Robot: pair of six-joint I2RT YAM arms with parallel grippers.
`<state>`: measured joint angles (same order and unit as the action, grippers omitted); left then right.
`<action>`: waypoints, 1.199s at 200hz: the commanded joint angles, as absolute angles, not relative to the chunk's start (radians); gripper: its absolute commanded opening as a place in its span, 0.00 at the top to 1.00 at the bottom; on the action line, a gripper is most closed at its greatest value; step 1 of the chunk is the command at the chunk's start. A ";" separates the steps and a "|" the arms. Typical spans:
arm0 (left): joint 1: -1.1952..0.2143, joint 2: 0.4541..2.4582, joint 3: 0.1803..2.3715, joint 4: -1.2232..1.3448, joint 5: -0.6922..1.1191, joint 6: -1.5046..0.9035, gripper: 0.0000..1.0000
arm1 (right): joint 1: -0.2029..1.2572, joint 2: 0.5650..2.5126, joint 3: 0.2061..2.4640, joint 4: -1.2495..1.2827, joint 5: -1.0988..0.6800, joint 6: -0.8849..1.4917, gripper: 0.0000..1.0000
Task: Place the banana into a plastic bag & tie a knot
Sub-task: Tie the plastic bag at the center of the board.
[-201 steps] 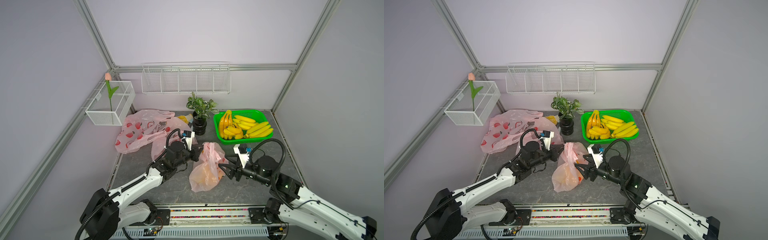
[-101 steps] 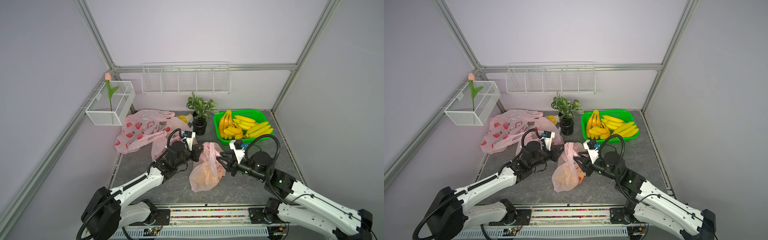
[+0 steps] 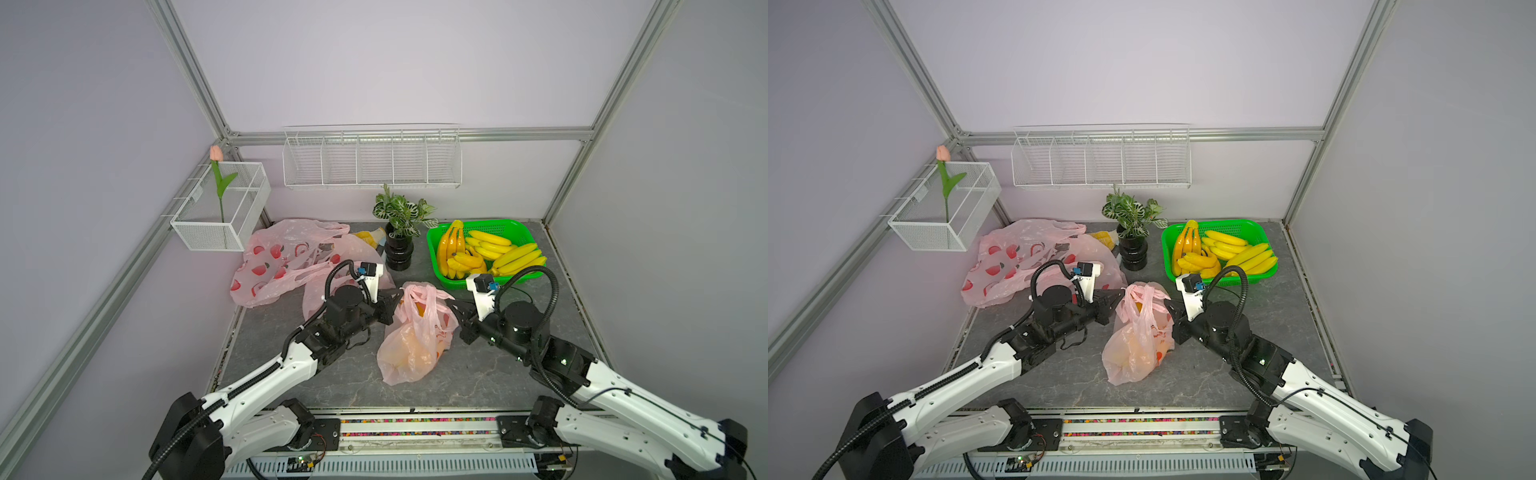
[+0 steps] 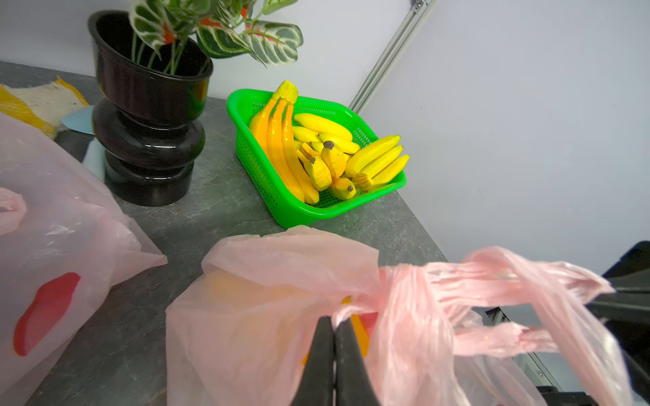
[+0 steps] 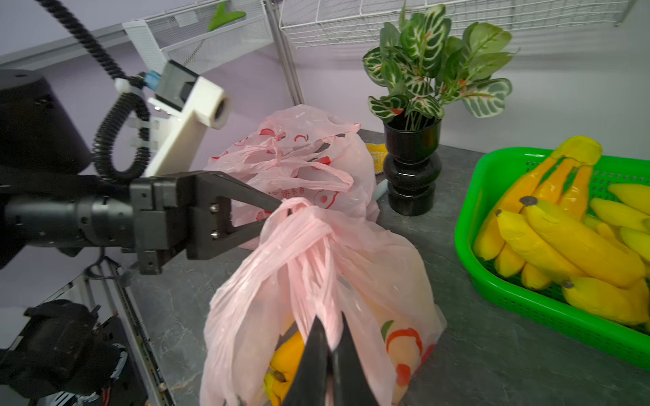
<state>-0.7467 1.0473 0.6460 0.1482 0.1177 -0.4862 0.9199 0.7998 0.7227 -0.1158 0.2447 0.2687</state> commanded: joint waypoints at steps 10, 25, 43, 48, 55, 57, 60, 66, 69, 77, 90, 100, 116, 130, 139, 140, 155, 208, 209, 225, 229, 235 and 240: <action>-0.745 0.983 0.624 0.052 -0.004 -0.455 1.00 | 0.926 0.776 0.740 -0.197 0.391 0.262 0.93; -0.745 0.958 0.622 0.027 -0.028 -0.440 1.00 | 0.926 0.771 0.740 -0.214 0.435 0.264 0.93; -0.742 0.925 0.622 -0.006 -0.067 -0.424 1.00 | 0.925 0.767 0.744 -0.235 0.476 0.256 0.93; -0.739 0.915 0.624 -0.018 -0.075 -0.423 1.00 | 0.925 0.768 0.746 -0.241 0.490 0.254 0.93; -0.729 0.904 0.627 -0.037 -0.084 -0.422 1.00 | 0.925 0.769 0.748 -0.249 0.510 0.252 0.93; -0.725 0.901 0.628 -0.042 -0.088 -0.422 1.00 | 0.925 0.769 0.749 -0.253 0.519 0.251 0.93; -0.721 0.895 0.630 -0.052 -0.095 -0.422 1.00 | 0.925 0.771 0.751 -0.259 0.532 0.250 0.93; -0.711 0.884 0.633 -0.074 -0.113 -0.423 1.00 | 0.924 0.774 0.755 -0.274 0.563 0.252 0.93; -0.705 0.877 0.635 -0.084 -0.123 -0.425 1.00 | 0.924 0.776 0.759 -0.284 0.580 0.254 0.93; -0.689 0.861 0.637 -0.110 -0.142 -0.427 1.00 | 0.921 0.781 0.766 -0.309 0.624 0.257 0.93; -0.655 0.839 0.632 -0.142 -0.166 -0.437 1.00 | 0.908 0.782 0.770 -0.344 0.676 0.263 0.93; -0.628 0.826 0.626 -0.166 -0.186 -0.452 1.00 | 0.888 0.774 0.766 -0.364 0.699 0.277 0.93; -0.583 0.809 0.599 -0.187 -0.217 -0.499 1.00 | 0.834 0.758 0.748 -0.386 0.688 0.307 0.93; -0.552 0.820 0.544 -0.173 -0.249 -0.562 1.00 | 0.743 0.760 0.701 -0.377 0.592 0.346 0.93; -0.544 0.839 0.507 -0.164 -0.276 -0.600 1.00 | 0.664 0.773 0.658 -0.364 0.496 0.394 0.93; -0.544 0.842 0.503 -0.165 -0.278 -0.603 1.00 | 0.656 0.775 0.654 -0.363 0.486 0.399 0.93; -0.540 0.868 0.462 -0.177 -0.300 -0.645 1.00 | 0.562 0.791 0.584 -0.344 0.376 0.469 0.93; -0.447 0.820 0.445 -0.199 -0.278 -0.644 1.00 | 0.400 0.750 0.555 -0.351 0.303 0.536 0.93; -0.445 0.819 0.447 -0.201 -0.275 -0.644 1.00 | 0.399 0.750 0.558 -0.353 0.304 0.534 0.93; -0.436 0.776 0.521 -0.267 -0.234 -0.652 1.00 | 0.397 0.745 0.615 -0.379 0.309 0.521 0.93; -0.436 0.761 0.539 -0.279 -0.226 -0.646 1.00 | 0.397 0.740 0.626 -0.385 0.311 0.519 0.93; -0.438 0.716 0.555 -0.284 -0.208 -0.644 1.00 | 0.396 0.729 0.639 -0.391 0.315 0.515 0.93; -0.438 0.690 0.560 -0.290 -0.210 -0.650 1.00 | 0.395 0.724 0.645 -0.396 0.319 0.515 0.93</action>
<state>-0.5053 0.8021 0.4885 -0.1600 0.0025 -0.6189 0.4576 0.7738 0.5858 -0.3077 0.0986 0.4892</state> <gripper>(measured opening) 0.040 0.070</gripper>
